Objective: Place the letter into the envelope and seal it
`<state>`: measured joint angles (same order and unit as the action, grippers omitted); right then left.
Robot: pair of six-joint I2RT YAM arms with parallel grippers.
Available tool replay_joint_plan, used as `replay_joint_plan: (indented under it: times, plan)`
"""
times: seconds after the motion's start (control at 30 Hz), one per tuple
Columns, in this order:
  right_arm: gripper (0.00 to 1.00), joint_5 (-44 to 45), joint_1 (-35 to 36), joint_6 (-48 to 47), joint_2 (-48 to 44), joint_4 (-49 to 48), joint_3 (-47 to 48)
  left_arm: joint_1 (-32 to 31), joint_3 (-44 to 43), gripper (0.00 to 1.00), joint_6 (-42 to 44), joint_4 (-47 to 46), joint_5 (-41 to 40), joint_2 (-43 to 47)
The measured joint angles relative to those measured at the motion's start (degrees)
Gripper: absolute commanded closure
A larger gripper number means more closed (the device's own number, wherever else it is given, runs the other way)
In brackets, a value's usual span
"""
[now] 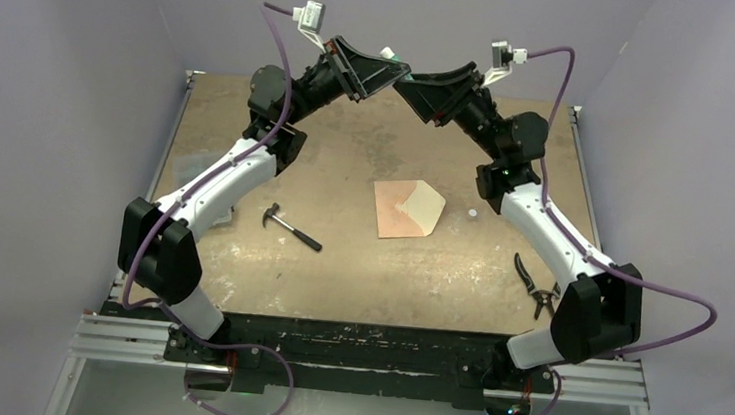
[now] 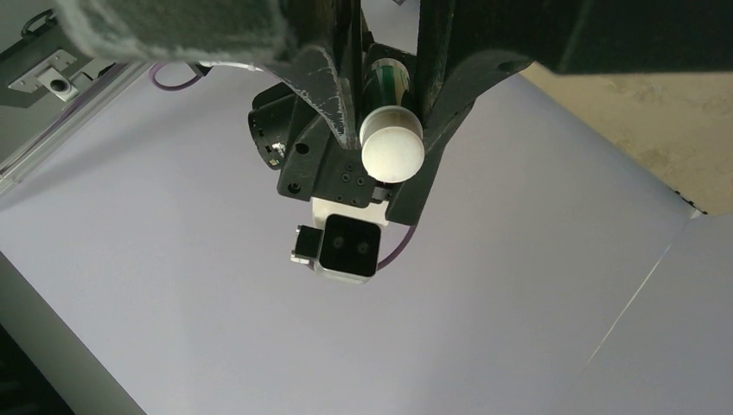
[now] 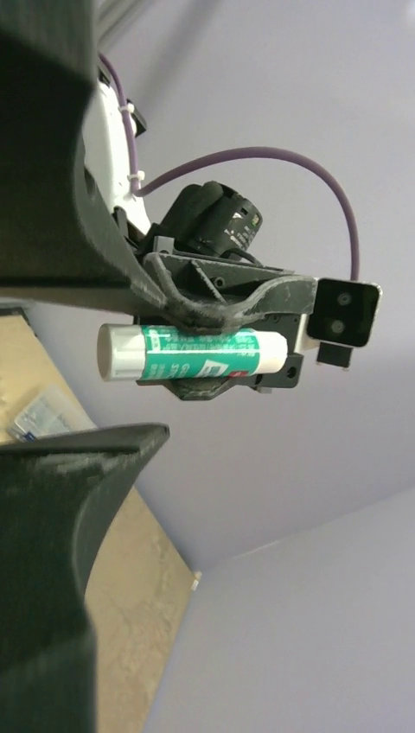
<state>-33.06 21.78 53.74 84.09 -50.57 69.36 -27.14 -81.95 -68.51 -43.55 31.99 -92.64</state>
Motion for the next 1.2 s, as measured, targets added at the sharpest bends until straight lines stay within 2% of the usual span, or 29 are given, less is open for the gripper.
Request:
replay_joint_plan:
  times: [0.07, 0.13, 0.27, 0.37, 0.57, 0.73, 0.83, 0.93, 1.1, 1.2]
  plan:
    - [0.61, -0.7, 0.0, -0.2, 0.3, 0.6, 0.0, 0.0, 0.0, 1.00, -0.3, -0.1, 0.2, 0.0]
    - [0.61, -1.2, 0.0, 0.4, 0.6, 0.2, 0.0, 0.0, 0.0, 1.00, -0.4, 0.0, 0.2, 0.0]
    - [0.50, -1.6, -0.1, 3.3, 0.6, -2.0, -1.0, 0.1, 0.0, 1.00, -0.7, 0.0, 0.3, 0.1]
    - [0.50, -1.8, -0.6, 5.8, 0.6, -4.1, -2.4, 0.1, 0.1, 1.00, -0.6, 0.1, 0.2, 0.3]
    - [0.64, -2.3, -1.2, 9.0, 0.6, -6.1, -3.3, 0.2, 0.1, 1.00, 0.4, 1.1, 0.2, 0.8]
    - [0.88, -2.3, -1.2, 11.8, 0.6, -8.1, -3.3, 0.3, 0.1, 1.00, 0.6, 1.2, 0.2, 0.9]
    - [0.98, -2.4, -1.2, 15.3, 0.9, -10.0, -3.8, 0.3, 0.3, 1.00, 0.7, 1.1, 0.3, 1.3]
    - [1.00, -2.2, -1.2, 22.9, 2.1, -14.3, -4.6, 0.2, 1.6, 1.00, 1.1, -1.1, 0.3, 1.9]
    - [1.00, 0.8, 0.2, 47.3, 9.3, -30.8, -8.1, -0.2, 9.4, 1.00, 4.2, -12.5, -0.4, 3.5]
    - [1.00, 4.2, 1.4, 56.0, 13.7, -36.1, -8.3, 0.4, 10.5, 1.00, 6.9, -13.6, -0.2, 3.3]
